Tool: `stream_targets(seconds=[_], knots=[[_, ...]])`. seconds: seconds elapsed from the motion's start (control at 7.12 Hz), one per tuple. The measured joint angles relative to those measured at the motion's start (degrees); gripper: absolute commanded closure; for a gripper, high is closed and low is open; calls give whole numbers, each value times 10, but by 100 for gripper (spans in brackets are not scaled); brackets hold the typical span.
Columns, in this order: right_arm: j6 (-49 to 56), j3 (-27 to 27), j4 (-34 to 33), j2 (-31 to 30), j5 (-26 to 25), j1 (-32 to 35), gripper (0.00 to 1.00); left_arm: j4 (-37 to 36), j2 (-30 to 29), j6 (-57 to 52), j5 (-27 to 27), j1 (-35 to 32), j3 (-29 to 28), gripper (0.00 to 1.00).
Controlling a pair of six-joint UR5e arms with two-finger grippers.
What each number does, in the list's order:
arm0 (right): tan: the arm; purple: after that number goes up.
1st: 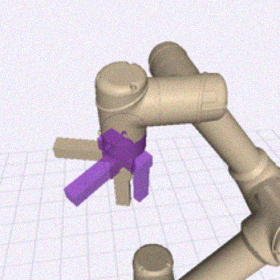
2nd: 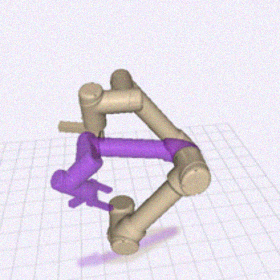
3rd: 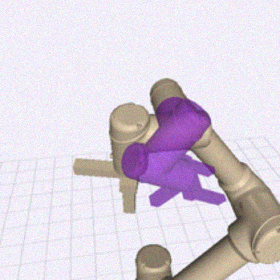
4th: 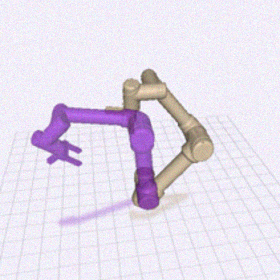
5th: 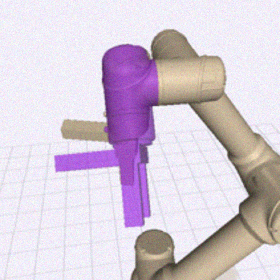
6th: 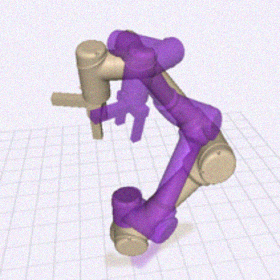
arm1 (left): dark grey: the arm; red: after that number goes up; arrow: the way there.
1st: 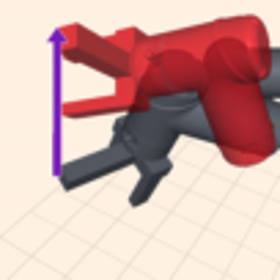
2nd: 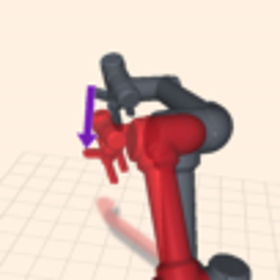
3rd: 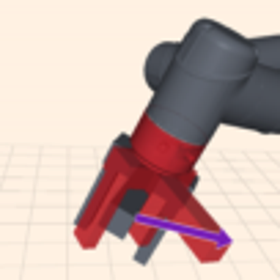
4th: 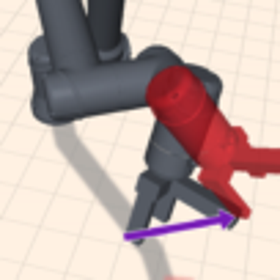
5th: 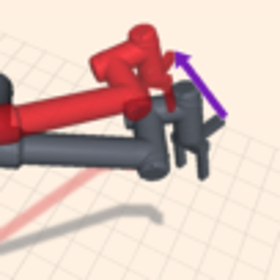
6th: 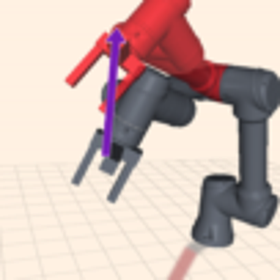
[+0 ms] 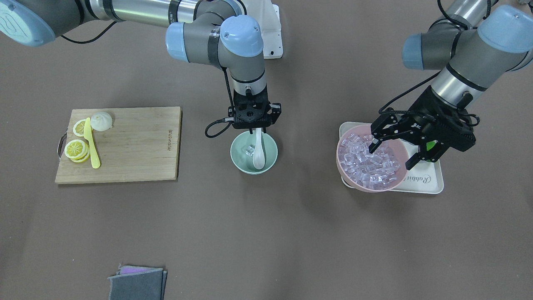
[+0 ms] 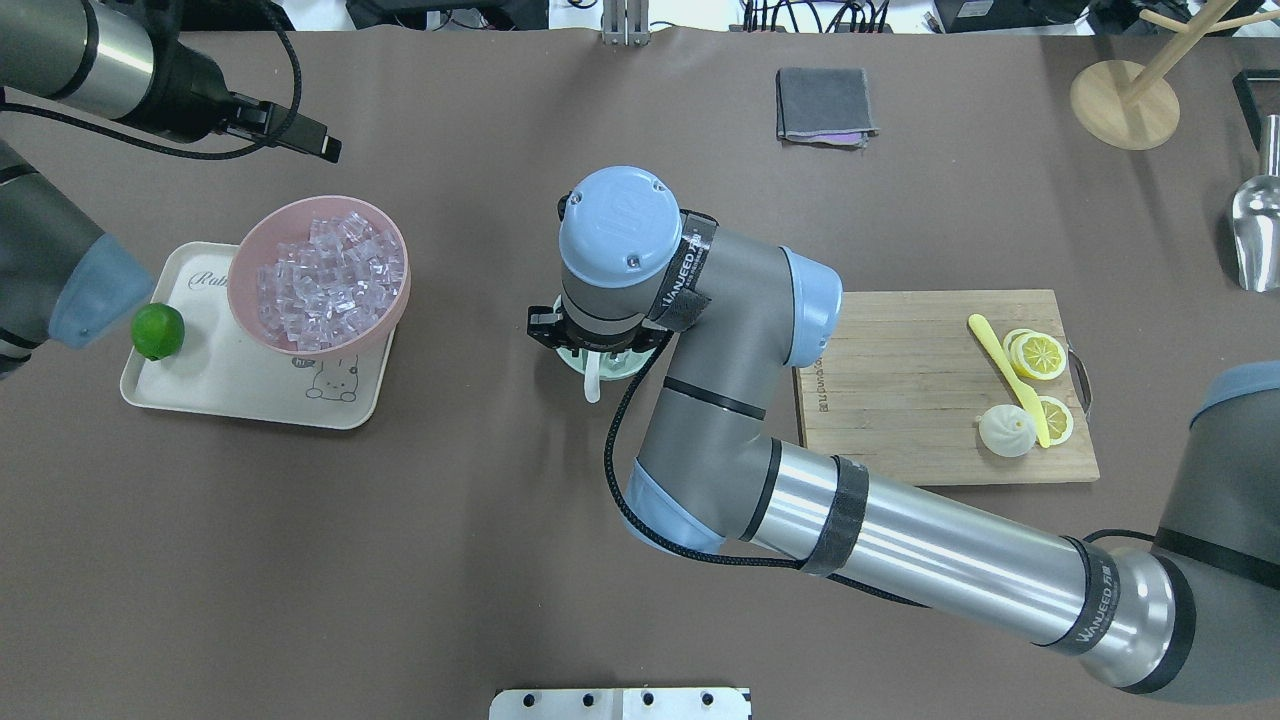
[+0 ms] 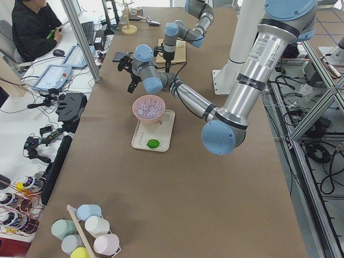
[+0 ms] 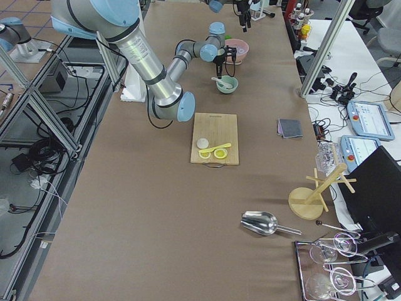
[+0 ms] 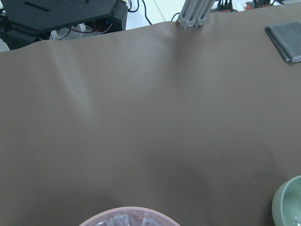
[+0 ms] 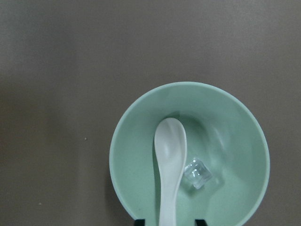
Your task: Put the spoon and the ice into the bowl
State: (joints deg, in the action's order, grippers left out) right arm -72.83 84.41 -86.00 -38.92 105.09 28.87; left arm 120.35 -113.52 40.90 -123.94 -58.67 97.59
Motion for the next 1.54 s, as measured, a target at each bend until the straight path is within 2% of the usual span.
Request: stream_targets(seconds=[0.28,0.42,0.7,0.84,1.12,1.26,1.54], knots=[[3,20,-8,-9,21,26,0,2,4,4,1,-1,0,2],[23,58,-16,-37,49,54,0,2,10,4,2,-4,2,2],[128,155,-22,-139,129,133,0,5,53,-34,2,-37,16,2],[192,193,-21,-197,172,175,0,5,81,-87,-1,-68,19,2],[274,258,-16,-322,207,246,0,9,139,-168,-3,-118,20,2],[285,264,-16,-359,197,267,0,18,169,-182,-2,-134,20,2],[301,205,-19,-385,184,316,0,25,225,-189,0,-157,13,2]])
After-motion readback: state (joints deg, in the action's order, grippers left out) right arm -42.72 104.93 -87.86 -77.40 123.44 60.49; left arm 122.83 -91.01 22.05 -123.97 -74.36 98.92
